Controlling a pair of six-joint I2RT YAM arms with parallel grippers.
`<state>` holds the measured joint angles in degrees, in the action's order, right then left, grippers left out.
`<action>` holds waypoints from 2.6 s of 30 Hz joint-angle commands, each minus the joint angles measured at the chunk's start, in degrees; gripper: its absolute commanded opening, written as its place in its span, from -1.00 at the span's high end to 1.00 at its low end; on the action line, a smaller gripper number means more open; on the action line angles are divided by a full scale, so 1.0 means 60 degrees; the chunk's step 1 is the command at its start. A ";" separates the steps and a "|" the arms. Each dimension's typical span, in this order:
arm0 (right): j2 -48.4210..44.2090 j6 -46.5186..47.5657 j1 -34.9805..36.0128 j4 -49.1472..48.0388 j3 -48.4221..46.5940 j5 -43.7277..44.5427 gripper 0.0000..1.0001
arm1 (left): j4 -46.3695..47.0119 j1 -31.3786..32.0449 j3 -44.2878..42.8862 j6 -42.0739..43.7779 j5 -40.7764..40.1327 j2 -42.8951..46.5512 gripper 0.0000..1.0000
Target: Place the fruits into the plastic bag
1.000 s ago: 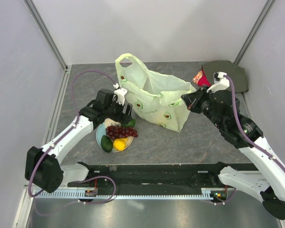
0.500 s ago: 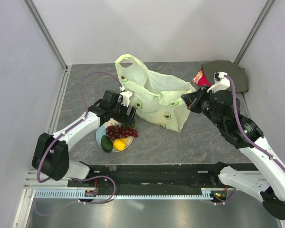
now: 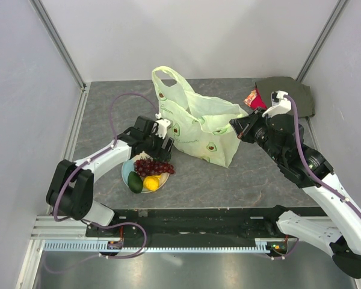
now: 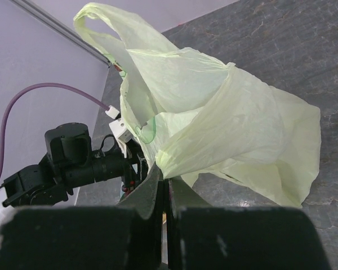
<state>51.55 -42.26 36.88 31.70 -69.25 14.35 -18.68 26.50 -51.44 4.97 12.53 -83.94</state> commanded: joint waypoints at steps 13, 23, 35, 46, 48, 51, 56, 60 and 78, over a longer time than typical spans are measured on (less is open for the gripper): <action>0.0095 -0.0076 -0.0010 -0.0289 -0.0176 0.0084 1.00 | 0.0359 0.0036 0.0048 0.0343 -0.0419 -0.0381 -0.25; 0.0022 -0.0090 -0.0010 -0.0289 -0.0103 0.0113 1.00 | 0.0461 0.0022 -0.0245 0.0065 -0.0946 0.1128 -0.16; -0.0110 -0.0076 -0.0010 -0.0318 -0.0016 0.0069 1.00 | -0.0051 -0.0154 -0.0275 -0.0505 -0.2979 0.2358 -0.25; -0.0066 -0.0076 -0.0010 -0.0421 0.0102 -0.0180 1.00 | 0.0153 -0.0535 -0.2541 -0.2569 -0.2211 0.3751 -0.30; -0.0110 -0.0076 -0.0010 -0.0421 0.0102 -0.0179 1.00 | 0.0518 -0.0521 -0.3433 -0.3358 -0.1580 0.3751 -0.29; -0.0139 -0.0076 -0.0010 -0.0435 0.0131 -0.0165 1.00 | 0.2113 -0.0332 -0.3978 -0.4224 -0.0363 0.3664 -0.25; -0.0213 -0.0105 -0.0024 -0.0435 0.0205 -0.0106 1.00 | 0.3069 0.0810 -0.4711 -0.3789 -0.0140 0.2394 -0.25; -0.0271 -0.0105 -0.0024 -0.0435 0.0204 -0.0048 1.00 | 0.3040 0.1660 -0.4801 -0.3422 -0.0914 0.1542 -0.24; -0.0432 -0.0120 -0.0010 -0.0274 0.0190 0.0230 1.00 | 0.2219 0.1765 -0.4040 -0.2572 -0.2295 0.0528 -0.25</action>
<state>49.65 -42.46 36.88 30.72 -67.94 14.13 -6.42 36.99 -78.43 -12.93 0.99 -83.50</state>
